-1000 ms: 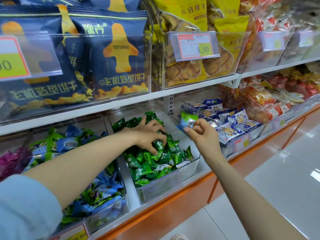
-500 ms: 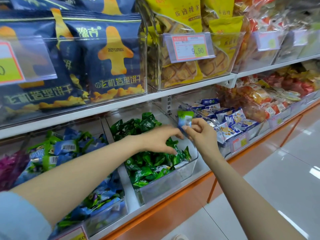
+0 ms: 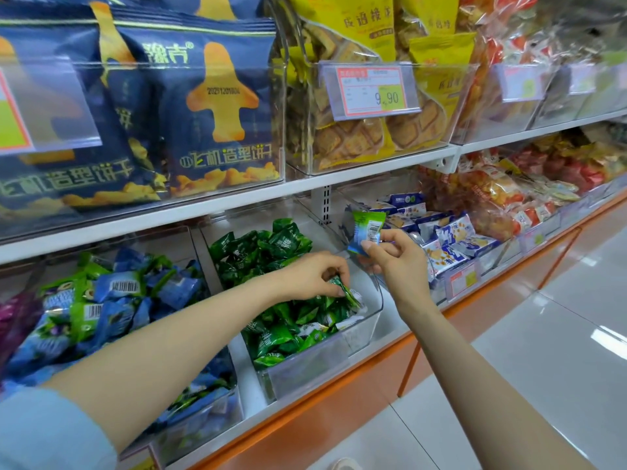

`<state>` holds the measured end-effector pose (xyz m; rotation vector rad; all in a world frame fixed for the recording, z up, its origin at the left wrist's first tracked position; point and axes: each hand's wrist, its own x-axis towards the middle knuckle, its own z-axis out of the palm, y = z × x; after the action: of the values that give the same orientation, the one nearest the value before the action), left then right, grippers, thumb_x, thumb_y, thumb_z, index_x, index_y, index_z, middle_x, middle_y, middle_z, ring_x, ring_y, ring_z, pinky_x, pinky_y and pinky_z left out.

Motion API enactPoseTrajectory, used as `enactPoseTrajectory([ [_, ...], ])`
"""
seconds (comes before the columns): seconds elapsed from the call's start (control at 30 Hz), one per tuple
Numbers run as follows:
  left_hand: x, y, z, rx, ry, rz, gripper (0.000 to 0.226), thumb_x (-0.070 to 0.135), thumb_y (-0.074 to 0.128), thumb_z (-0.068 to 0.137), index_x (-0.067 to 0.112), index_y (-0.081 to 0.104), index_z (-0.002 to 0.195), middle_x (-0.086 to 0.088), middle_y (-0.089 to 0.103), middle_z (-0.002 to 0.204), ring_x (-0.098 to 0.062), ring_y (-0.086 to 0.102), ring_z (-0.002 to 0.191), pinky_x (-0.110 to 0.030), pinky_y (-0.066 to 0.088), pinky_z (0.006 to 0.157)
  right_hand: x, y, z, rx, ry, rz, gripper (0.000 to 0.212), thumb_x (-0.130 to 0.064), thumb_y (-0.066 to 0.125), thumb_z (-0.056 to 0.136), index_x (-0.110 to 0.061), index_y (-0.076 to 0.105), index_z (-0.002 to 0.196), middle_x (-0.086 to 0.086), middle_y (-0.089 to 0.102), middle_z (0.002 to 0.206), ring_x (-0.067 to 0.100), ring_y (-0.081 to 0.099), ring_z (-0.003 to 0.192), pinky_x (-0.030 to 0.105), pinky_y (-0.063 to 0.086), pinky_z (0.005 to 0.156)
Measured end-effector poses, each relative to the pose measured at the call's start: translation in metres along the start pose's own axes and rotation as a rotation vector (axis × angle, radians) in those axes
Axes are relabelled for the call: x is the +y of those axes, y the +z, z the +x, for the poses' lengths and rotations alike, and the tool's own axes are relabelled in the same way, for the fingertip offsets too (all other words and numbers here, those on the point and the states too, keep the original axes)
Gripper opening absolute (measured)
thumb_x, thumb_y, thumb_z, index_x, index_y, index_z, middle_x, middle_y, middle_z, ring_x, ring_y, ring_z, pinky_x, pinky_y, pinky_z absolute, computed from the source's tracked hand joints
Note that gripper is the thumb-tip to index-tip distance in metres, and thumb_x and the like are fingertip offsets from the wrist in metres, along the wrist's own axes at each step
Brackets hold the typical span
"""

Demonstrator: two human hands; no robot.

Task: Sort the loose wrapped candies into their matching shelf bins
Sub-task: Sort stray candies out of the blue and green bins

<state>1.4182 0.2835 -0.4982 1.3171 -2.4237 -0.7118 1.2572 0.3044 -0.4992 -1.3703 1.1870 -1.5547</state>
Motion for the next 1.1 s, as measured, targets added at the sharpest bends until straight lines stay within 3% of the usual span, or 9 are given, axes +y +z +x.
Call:
enactPoseTrajectory([
  [0.2,-0.01,-0.031,-0.014,0.126,-0.124,-0.247,0.016,0.015,0.065,0.085,0.027,0.056,0.082,0.005,0.057,0.086,-0.011,0.052,0.078,-0.022,0.04,0.065,-0.001,-0.003,0.004,-0.058,0.02,-0.002,0.021,-0.004,0.067,0.082,-0.017,0.056,0.071,-0.005,0.053,0.054,0.01,0.052,0.059,0.028,0.046,0.063],
  [0.33,-0.009,-0.045,-0.023,0.078,-0.194,-0.518,0.007,0.017,0.061,0.089,0.022,0.057,0.088,0.006,0.056,0.081,-0.006,0.052,0.076,-0.021,0.041,0.067,-0.004,-0.002,0.002,-0.091,-0.046,-0.135,0.024,-0.005,0.07,0.08,-0.021,0.055,0.07,-0.006,0.054,0.066,0.001,0.052,0.061,0.017,0.044,0.062],
  [0.47,-0.004,-0.041,-0.022,0.069,-0.217,-0.566,0.007,0.016,0.06,0.089,0.021,0.055,0.088,0.002,0.055,0.088,-0.009,0.05,0.081,-0.02,0.041,0.067,-0.006,0.002,-0.001,-0.22,-0.064,-0.183,0.021,-0.008,0.067,0.084,-0.022,0.059,0.098,0.006,0.059,0.068,0.018,0.057,0.07,0.032,0.049,0.071],
  [0.57,-0.006,-0.037,-0.02,0.127,-0.242,-0.617,0.008,0.017,0.062,0.088,0.022,0.056,0.087,0.001,0.056,0.089,-0.01,0.051,0.082,-0.02,0.046,0.063,-0.008,0.0,-0.001,-0.308,-0.034,-0.15,0.03,-0.011,0.066,0.086,-0.018,0.058,0.114,0.017,0.066,0.092,0.029,0.062,0.09,0.042,0.05,0.084],
  [0.7,-0.004,-0.034,-0.019,0.142,-0.268,-0.701,0.009,0.016,0.063,0.087,0.018,0.056,0.092,0.0,0.057,0.092,-0.01,0.052,0.081,-0.019,0.049,0.058,-0.006,0.002,-0.003,-0.434,-0.024,-0.229,0.059,-0.033,0.077,0.074,-0.028,0.047,0.124,-0.002,0.061,0.117,0.016,0.056,0.108,0.035,0.045,0.091],
  [0.77,-0.001,-0.033,-0.019,0.128,-0.258,-0.703,0.01,0.015,0.062,0.088,0.017,0.055,0.094,0.0,0.059,0.093,-0.009,0.054,0.081,-0.019,0.05,0.06,-0.007,0.005,-0.006,-0.409,-0.054,-0.282,0.054,-0.028,0.077,0.076,-0.029,0.044,0.118,-0.017,0.056,0.109,0.001,0.052,0.104,0.023,0.043,0.088],
  [0.87,-0.001,-0.037,-0.017,0.205,-0.263,-0.649,0.02,0.016,0.066,0.085,0.022,0.055,0.101,0.001,0.061,0.094,-0.01,0.056,0.083,-0.022,0.048,0.068,-0.009,0.005,-0.006,-0.328,-0.107,-0.248,0.042,-0.012,0.073,0.08,-0.025,0.044,0.109,-0.022,0.051,0.089,-0.016,0.051,0.08,0.008,0.04,0.068],
  [0.97,-0.012,-0.046,-0.016,0.372,-0.32,-0.503,0.041,0.013,0.071,0.081,0.019,0.051,0.116,-0.006,0.058,0.114,-0.015,0.056,0.096,-0.024,0.044,0.077,-0.007,0.003,-0.004,-0.31,-0.112,-0.217,0.042,-0.012,0.072,0.081,-0.023,0.046,0.113,-0.022,0.053,0.101,-0.008,0.052,0.091,0.011,0.041,0.069],
  [1.1,-0.013,-0.038,-0.014,0.354,-0.3,0.115,0.055,0.024,0.073,0.078,0.023,0.047,0.127,0.0,0.04,0.137,-0.019,0.031,0.13,-0.036,0.029,0.106,-0.006,0.001,-0.001,-0.237,-0.118,-0.201,0.043,-0.013,0.073,0.081,-0.022,0.044,0.111,-0.017,0.047,0.084,0.0,0.047,0.074,0.018,0.04,0.065],
])
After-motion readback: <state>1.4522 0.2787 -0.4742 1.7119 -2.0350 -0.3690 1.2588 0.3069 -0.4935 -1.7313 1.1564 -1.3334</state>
